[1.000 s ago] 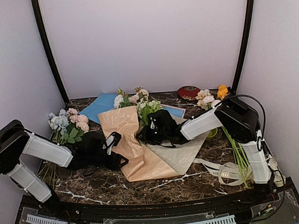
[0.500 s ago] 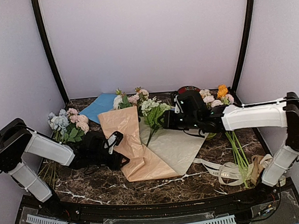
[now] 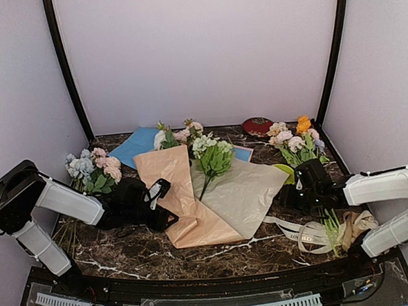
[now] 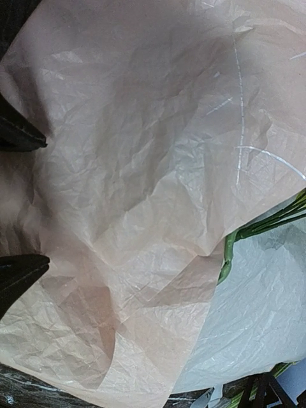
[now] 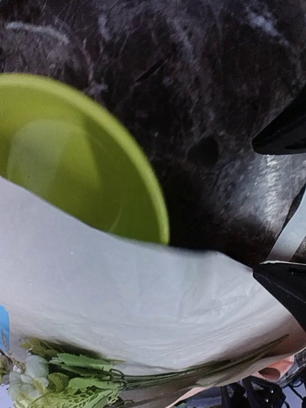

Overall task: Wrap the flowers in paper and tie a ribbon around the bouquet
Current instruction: Adjust the two-thirds folded wrapping paper at the center of the board.

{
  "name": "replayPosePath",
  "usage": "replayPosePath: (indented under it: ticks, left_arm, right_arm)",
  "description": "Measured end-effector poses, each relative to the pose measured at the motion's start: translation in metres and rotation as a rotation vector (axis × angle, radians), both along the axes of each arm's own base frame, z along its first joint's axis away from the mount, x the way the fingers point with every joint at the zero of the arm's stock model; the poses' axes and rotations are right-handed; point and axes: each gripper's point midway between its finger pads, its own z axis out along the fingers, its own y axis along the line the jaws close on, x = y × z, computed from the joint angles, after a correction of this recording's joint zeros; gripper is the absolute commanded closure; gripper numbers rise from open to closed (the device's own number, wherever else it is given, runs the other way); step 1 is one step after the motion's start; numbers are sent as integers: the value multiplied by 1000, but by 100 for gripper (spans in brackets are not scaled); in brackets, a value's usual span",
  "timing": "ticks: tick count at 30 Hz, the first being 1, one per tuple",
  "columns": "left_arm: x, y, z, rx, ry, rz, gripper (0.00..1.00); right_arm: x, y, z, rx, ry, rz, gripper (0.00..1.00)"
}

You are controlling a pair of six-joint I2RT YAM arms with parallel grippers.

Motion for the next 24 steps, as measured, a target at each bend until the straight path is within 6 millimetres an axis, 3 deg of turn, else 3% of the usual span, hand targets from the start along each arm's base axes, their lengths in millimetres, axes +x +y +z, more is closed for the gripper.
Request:
replayPosePath:
  ticks: [10,18,24]
  left_arm:
    - [0,-1,0,11,0,0,44]
    - [1,-1,0,19,0,-2,44]
    - [2,-6,-1,45,-6,-16,44]
  right_arm:
    - [22,48,-7,210,13,108,50]
    - [27,61,19,276,-66,168,97]
    - [35,75,44,297,-143,242,100]
